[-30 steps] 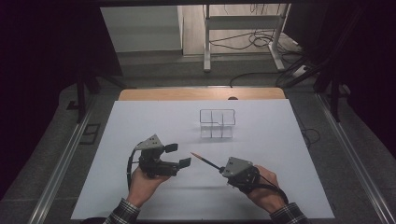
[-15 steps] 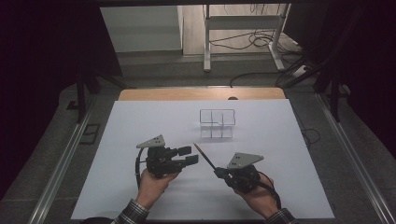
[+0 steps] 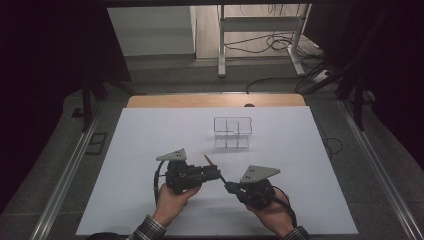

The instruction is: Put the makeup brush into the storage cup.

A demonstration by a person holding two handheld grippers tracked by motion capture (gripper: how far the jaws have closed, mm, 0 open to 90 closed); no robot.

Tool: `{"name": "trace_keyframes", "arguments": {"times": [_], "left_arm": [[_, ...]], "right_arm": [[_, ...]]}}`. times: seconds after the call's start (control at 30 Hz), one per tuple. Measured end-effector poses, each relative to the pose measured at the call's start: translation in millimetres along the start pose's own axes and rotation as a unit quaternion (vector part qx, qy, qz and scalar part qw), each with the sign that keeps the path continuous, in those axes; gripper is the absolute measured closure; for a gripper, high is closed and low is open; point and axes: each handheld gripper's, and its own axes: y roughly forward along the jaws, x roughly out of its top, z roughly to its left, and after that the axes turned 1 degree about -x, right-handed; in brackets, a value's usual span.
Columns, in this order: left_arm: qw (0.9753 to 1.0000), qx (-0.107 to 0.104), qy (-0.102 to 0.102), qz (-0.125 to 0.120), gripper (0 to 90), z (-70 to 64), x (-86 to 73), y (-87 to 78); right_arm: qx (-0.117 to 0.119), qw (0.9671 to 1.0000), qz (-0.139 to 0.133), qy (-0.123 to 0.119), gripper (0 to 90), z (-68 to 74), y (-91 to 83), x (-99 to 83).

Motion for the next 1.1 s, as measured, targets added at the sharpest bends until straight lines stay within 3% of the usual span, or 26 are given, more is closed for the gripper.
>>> {"name": "trace_keyframes", "arguments": {"times": [0.13,0.33,0.47,0.57,0.77,1.1], "left_arm": [[0.9998,-0.018,-0.007,0.006,82.3,-0.1,0.4,0.8],[0.9998,0.008,0.001,0.020,83.4,0.0,2.1,-2.1],[0.9993,0.020,0.011,0.030,83.4,-0.8,2.4,-1.2],[0.9989,0.025,0.014,0.038,83.4,-1.5,1.8,1.1],[0.9979,0.031,0.022,0.053,83.4,-4.0,1.3,6.0],[0.9968,0.037,0.031,0.064,83.3,-7.6,1.1,10.0]], "right_arm": [[0.005,1.0000,0.008,0.002,83.7,-0.3,2.6,0.1],[0.004,0.9999,0.005,0.009,70.4,-4.0,-3.3,4.3],[0.009,0.9993,-0.013,0.033,63.1,-12.6,-11.3,11.5],[0.016,0.9983,-0.027,0.048,62.5,-17.5,-15.8,15.7],[0.026,0.9973,-0.045,0.052,62.7,-20.0,-20.1,26.3],[0.038,0.9964,-0.063,0.040,68.8,-20.0,-14.0,47.5]]}}
